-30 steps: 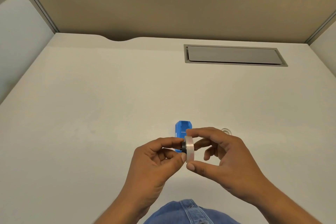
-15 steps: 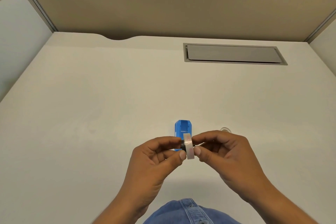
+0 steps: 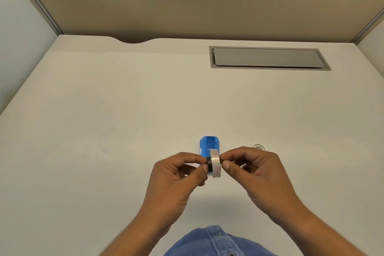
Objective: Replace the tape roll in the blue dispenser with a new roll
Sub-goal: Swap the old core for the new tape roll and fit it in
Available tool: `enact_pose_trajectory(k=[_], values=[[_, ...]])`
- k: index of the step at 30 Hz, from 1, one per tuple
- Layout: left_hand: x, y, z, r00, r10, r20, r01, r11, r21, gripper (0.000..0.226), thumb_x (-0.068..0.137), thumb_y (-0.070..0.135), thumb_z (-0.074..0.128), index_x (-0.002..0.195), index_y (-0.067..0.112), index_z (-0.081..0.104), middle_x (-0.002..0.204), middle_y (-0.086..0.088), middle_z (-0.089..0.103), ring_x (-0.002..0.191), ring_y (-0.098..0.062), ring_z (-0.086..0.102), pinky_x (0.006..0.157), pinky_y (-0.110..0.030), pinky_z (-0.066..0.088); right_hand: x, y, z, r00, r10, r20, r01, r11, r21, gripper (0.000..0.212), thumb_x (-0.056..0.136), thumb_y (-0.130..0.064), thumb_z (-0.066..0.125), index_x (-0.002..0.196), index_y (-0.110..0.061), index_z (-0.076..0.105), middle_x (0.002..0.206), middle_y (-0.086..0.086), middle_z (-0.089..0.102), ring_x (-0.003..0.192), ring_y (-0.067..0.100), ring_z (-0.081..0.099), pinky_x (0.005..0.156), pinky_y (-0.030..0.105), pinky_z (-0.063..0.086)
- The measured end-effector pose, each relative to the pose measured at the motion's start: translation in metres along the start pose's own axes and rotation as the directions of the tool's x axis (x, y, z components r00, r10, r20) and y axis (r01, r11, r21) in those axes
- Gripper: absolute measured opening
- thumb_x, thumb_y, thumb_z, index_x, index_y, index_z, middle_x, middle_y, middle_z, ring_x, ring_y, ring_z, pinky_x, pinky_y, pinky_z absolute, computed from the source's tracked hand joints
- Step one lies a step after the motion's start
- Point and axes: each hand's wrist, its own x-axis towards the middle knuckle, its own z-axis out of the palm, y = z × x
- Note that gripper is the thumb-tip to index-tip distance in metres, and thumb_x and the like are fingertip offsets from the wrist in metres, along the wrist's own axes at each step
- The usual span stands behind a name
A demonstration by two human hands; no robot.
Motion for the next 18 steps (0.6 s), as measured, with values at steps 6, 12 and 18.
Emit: enact_pose_trajectory(k=[6,12,18], values=[[0.024,-0.013,0.003,0.994,0.087,-0.059,-0.073,0.975,0.210,0.010,0.080,0.020,0.075,0.080,0.029,0.077,0.083,0.012,0.065,0.055,-0.007,0.046,0.056,-0.018,0.042,0.017,0.012,0.004,0.999,0.004,-0.039,-0.005,0.999,-0.040,0.018,0.081,-0.009,0.072,0.080,-0.026,0.076,0.070,-0.018,0.070,0.058,0.001,0.051,0.052,0.012,0.041],[0.056,-0.027,0.006,0.989,0.137,-0.047,-0.113,0.933,0.341,0.008,0.081,0.024,0.075,0.082,0.032,0.077,0.085,0.009,0.062,0.054,-0.007,0.042,0.053,-0.016,0.037,0.039,0.035,0.010,0.994,0.044,-0.096,-0.048,0.998,-0.049,0.018,0.081,-0.009,0.072,0.078,-0.026,0.075,0.077,-0.013,0.073,0.061,0.004,0.053,0.053,0.013,0.042],[0.081,-0.040,0.013,0.990,0.140,-0.032,-0.115,0.904,0.412,0.009,0.082,0.021,0.074,0.083,0.030,0.075,0.087,0.004,0.062,0.055,-0.005,0.044,0.053,-0.012,0.039,0.060,0.056,0.012,0.989,0.045,-0.139,-0.058,0.994,-0.094,0.019,0.081,-0.013,0.073,0.075,-0.031,0.073,0.079,-0.017,0.072,0.063,0.006,0.055,0.054,0.012,0.043]])
